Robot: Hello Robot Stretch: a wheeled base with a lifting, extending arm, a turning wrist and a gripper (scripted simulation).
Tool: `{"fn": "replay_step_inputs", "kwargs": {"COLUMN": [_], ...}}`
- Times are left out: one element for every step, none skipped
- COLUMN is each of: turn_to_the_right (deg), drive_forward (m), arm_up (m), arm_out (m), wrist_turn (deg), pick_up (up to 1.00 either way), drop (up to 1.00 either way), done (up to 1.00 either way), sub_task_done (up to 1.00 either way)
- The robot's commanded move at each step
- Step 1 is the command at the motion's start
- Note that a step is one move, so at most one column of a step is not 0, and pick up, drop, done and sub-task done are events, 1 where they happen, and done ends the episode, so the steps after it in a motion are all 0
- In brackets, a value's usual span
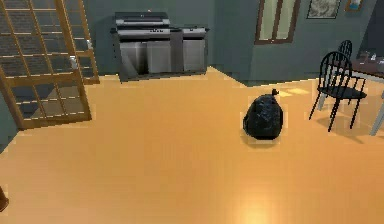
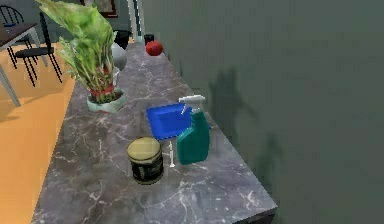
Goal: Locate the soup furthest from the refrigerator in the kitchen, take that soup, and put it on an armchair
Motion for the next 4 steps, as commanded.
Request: {"fn": "replay_step_inputs", "kwargs": {"turn_to_the_right": [0.0,0.0,0.0,0.0], "drive_forward": [0.00,0.00,0.00,0.00], "arm_up": [0.38,0.00,0.00,0.00], "arm_out": [0.00,0.12,0.00,0.00], "wrist_turn": [0.0,0.0,45.0,45.0], "pick_up": [0.00,0.00,0.00,0.00], "drop": [0.00,0.00,0.00,0.00], "done": [0.00,0.00,0.00,0.00], "sub_task_done": [0.00,0.00,0.00,0.00]}}
